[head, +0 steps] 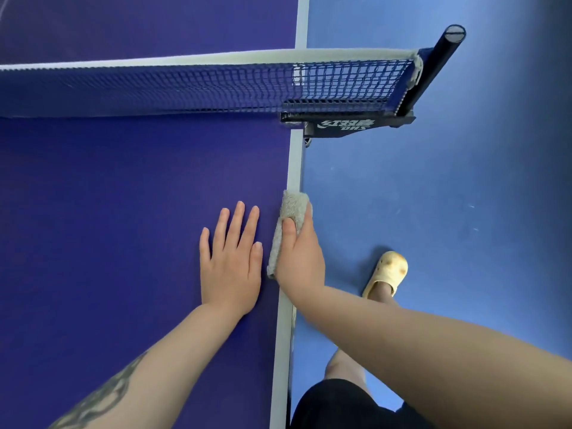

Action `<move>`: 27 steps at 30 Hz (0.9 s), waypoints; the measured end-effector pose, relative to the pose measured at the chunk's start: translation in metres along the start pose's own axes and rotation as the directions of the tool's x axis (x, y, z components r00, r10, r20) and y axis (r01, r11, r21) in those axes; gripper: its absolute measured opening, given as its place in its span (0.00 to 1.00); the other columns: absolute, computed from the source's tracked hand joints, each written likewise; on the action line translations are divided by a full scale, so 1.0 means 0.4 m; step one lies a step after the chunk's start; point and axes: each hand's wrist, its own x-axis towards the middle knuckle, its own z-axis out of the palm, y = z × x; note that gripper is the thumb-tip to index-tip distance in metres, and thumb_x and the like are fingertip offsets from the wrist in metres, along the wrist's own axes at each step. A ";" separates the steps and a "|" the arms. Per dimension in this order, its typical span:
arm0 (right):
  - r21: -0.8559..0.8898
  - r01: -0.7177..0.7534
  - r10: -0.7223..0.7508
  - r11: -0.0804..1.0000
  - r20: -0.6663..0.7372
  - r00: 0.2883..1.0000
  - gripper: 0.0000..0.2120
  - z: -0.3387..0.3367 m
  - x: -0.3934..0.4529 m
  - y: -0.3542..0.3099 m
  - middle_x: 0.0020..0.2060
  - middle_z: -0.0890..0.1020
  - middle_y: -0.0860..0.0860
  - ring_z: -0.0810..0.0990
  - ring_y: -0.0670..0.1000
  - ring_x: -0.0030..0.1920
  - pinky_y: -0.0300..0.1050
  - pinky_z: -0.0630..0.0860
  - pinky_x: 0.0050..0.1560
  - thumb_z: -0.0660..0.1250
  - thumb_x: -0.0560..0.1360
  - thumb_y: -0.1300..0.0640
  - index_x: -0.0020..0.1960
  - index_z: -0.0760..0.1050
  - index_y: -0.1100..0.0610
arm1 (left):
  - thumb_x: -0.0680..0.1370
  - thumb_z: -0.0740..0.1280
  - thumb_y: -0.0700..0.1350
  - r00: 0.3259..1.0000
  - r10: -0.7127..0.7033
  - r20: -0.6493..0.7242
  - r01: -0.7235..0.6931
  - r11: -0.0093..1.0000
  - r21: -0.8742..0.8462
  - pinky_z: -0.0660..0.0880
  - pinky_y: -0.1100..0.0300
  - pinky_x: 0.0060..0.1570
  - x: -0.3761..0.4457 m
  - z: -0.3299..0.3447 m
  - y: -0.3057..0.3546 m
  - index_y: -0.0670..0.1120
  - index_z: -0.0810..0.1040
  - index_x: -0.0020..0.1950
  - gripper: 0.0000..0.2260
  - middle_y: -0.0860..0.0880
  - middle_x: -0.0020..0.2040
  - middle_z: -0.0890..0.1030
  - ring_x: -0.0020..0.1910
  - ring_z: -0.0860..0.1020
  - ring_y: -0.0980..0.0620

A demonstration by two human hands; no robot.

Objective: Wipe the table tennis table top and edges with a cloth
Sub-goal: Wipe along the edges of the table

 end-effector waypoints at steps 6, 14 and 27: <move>0.119 -0.061 0.045 0.991 0.135 0.990 0.28 -0.005 -0.188 0.084 0.72 0.62 0.31 0.64 0.29 0.65 0.32 0.61 0.68 0.52 0.84 0.46 0.80 0.44 0.39 | 0.81 0.42 0.54 0.994 0.100 0.039 -0.099 0.994 -0.044 0.51 0.47 0.75 0.125 -0.025 -0.011 0.53 0.50 0.80 0.25 0.51 0.80 0.53 0.79 0.50 0.50; -0.043 0.111 -0.110 0.993 0.028 0.994 0.28 -0.030 0.089 -0.054 0.78 0.62 0.48 0.67 0.52 0.72 0.47 0.68 0.63 0.50 0.85 0.47 0.81 0.44 0.47 | 0.80 0.39 0.55 0.993 0.119 0.017 -0.119 0.993 -0.022 0.46 0.47 0.75 0.293 -0.035 0.023 0.57 0.49 0.80 0.26 0.54 0.80 0.49 0.79 0.46 0.52; 0.060 0.111 -0.113 0.992 0.040 0.993 0.29 -0.027 0.153 -0.073 0.78 0.60 0.48 0.64 0.51 0.75 0.48 0.67 0.69 0.52 0.84 0.48 0.81 0.45 0.48 | 0.81 0.46 0.52 0.993 0.112 -0.045 -0.116 0.989 -0.091 0.50 0.45 0.76 0.290 -0.033 0.032 0.55 0.55 0.79 0.24 0.53 0.80 0.54 0.79 0.49 0.52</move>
